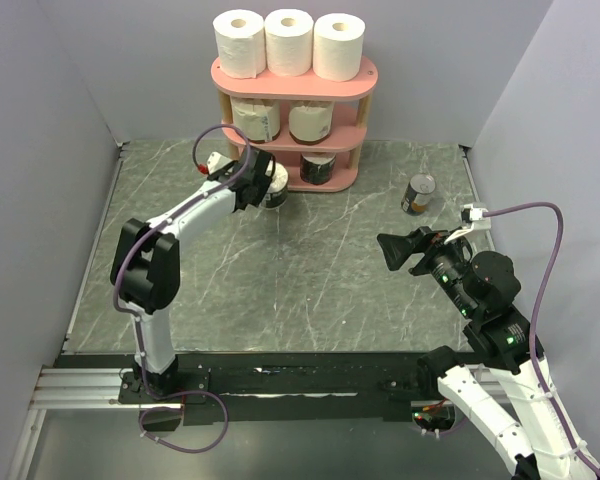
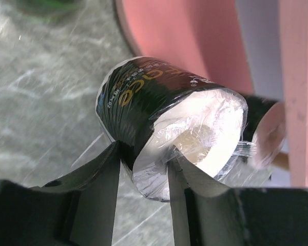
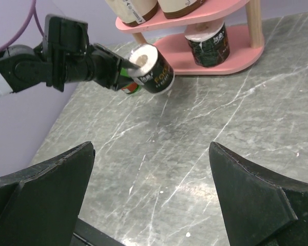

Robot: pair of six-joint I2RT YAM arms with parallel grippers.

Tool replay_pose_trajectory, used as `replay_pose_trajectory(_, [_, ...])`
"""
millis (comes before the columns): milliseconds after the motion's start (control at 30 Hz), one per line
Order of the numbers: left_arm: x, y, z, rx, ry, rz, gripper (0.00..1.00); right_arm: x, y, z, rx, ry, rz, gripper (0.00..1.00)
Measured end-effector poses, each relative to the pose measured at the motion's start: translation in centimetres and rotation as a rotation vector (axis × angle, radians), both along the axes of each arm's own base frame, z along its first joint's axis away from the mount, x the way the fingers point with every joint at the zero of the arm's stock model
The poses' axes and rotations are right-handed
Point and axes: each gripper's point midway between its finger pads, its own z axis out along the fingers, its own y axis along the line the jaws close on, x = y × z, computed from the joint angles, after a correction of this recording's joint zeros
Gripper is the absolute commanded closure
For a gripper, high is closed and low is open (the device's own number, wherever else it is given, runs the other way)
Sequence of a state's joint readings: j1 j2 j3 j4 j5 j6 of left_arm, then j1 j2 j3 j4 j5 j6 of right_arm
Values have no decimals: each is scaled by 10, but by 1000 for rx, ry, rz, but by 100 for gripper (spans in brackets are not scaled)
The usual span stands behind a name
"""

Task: Place and organize the paper towels onto the shelf

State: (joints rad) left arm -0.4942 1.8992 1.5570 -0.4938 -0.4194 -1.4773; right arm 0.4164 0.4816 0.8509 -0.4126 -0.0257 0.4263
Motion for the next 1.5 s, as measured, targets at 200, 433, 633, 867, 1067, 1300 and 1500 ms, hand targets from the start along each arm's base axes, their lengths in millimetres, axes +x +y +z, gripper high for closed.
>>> replay_pose_trajectory(200, [17,11,-5,31,-17,33,65,2,-1,-1,-11,0,-7,0])
replay_pose_trajectory(433, [30,14,-11,53,-41,37,64,4,0,-1,-14,-2,-6,0])
replay_pose_trajectory(633, [44,8,-2,36,-98,31,63,5,0,-2,-16,3,-6,1])
replay_pose_trajectory(867, [57,2,-8,31,-126,29,60,5,0,-2,-17,4,-7,1])
replay_pose_trajectory(1067, [67,0,0,24,-181,35,53,5,0,-3,-20,3,-7,0])
replay_pose_trajectory(1300, [78,0,12,19,-265,49,39,7,1,-2,-20,3,-8,0])
replay_pose_trajectory(1500, [74,4,4,44,-271,43,36,7,1,-2,-18,2,-8,0])
